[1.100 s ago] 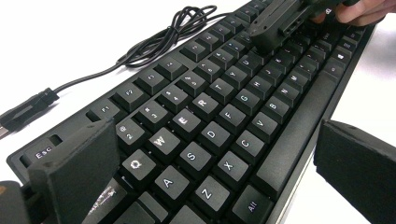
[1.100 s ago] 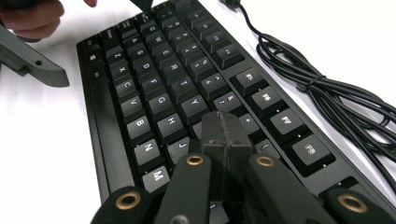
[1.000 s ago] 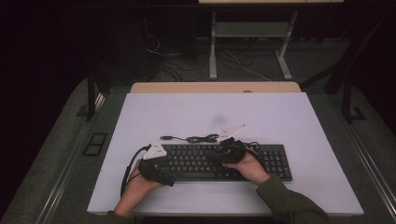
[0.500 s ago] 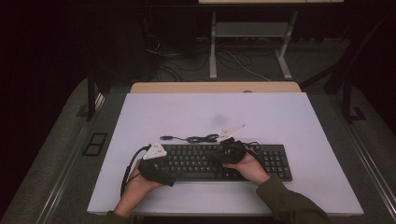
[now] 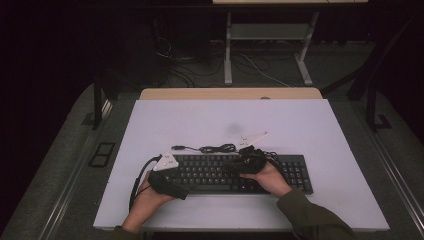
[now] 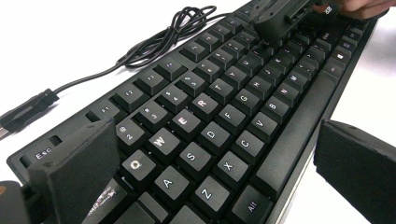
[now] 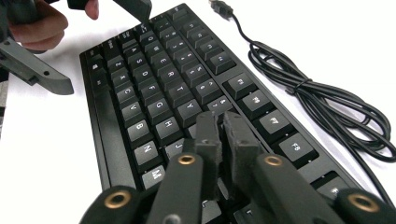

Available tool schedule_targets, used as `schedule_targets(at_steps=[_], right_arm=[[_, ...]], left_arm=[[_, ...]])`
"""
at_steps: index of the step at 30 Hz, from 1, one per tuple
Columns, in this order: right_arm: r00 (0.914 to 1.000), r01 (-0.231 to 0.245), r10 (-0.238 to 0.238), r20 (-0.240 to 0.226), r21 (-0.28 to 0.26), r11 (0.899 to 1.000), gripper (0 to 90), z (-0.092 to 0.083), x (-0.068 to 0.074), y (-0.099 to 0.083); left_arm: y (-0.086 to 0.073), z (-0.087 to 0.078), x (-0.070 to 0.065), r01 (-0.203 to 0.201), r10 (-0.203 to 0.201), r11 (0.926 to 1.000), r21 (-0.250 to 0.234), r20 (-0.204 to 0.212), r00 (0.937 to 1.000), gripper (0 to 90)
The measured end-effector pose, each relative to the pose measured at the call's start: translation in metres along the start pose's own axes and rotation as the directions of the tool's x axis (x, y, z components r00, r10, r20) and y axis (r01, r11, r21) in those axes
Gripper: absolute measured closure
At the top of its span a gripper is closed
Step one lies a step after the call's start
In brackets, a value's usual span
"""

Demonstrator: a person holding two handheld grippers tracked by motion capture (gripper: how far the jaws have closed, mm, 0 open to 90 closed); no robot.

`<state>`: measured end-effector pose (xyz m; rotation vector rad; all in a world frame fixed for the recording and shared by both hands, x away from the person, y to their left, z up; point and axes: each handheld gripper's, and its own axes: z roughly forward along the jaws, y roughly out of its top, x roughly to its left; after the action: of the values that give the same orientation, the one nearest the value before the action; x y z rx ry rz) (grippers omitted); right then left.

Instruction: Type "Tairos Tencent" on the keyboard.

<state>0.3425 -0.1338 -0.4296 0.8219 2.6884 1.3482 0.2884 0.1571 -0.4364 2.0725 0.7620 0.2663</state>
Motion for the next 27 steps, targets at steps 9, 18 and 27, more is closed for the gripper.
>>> schedule_targets(at_steps=[9, 18, 27], right_arm=[[1.0, -0.003, 0.003, -0.001, -0.032, 0.999, 70.6, -0.006, -0.001, -0.001], [0.9999, -0.012, 0.012, -0.003, -0.066, 0.998, 49.8, -0.014, -0.005, -0.007], [0.9998, -0.021, 0.02, -0.008, -0.108, 0.994, 34.0, -0.02, -0.007, -0.013]], left_arm=[[0.0, 0.0, 0.0, 0.0, 0.0, 1.0, -0.002, 0.001, 1.0, 0.0], [0.0, 0.0, 0.0, 0.003, -0.003, 1.0, -0.004, 0.004, 1.0, 0.0], [0.0, 0.001, 0.0, 0.001, -0.001, 1.0, -0.001, 0.004, 1.0, 0.0]])
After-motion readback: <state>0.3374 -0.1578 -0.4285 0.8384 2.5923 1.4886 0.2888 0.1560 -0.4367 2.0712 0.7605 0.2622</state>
